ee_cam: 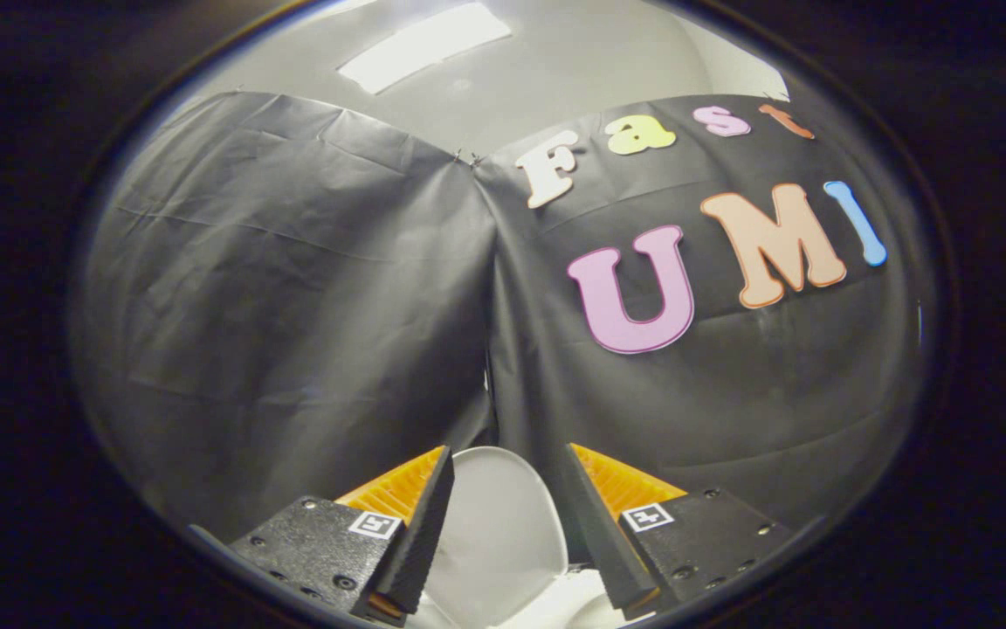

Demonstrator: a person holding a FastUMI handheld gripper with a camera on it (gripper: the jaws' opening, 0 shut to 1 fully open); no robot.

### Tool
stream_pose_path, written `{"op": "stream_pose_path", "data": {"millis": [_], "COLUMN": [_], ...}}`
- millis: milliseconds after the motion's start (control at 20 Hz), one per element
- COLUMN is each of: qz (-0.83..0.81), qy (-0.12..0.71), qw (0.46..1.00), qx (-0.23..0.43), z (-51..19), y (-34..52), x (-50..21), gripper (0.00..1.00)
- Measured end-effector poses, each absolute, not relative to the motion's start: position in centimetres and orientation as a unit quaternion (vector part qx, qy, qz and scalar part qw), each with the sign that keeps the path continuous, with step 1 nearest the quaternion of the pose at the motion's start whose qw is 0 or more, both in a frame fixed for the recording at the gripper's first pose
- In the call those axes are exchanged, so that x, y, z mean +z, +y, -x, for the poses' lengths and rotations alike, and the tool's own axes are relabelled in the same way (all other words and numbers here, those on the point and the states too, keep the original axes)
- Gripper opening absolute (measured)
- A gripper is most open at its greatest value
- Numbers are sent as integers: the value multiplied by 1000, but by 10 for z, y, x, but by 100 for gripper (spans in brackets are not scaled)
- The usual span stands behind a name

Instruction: Open the toilet lid.

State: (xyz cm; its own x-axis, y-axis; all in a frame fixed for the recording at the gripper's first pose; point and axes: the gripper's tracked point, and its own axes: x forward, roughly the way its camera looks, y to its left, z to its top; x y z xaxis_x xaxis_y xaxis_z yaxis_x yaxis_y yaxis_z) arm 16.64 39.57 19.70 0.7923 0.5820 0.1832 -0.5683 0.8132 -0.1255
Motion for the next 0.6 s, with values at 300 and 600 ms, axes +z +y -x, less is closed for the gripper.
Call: {"op": "stream_pose_path", "data": {"millis": [300, 600], "qz": [29, 45], "qy": [-132, -139], "qw": [959, 978], "qx": [248, 148], "z": [-152, -133], "y": [291, 168], "x": [209, 214], "gripper": [77, 68]}}
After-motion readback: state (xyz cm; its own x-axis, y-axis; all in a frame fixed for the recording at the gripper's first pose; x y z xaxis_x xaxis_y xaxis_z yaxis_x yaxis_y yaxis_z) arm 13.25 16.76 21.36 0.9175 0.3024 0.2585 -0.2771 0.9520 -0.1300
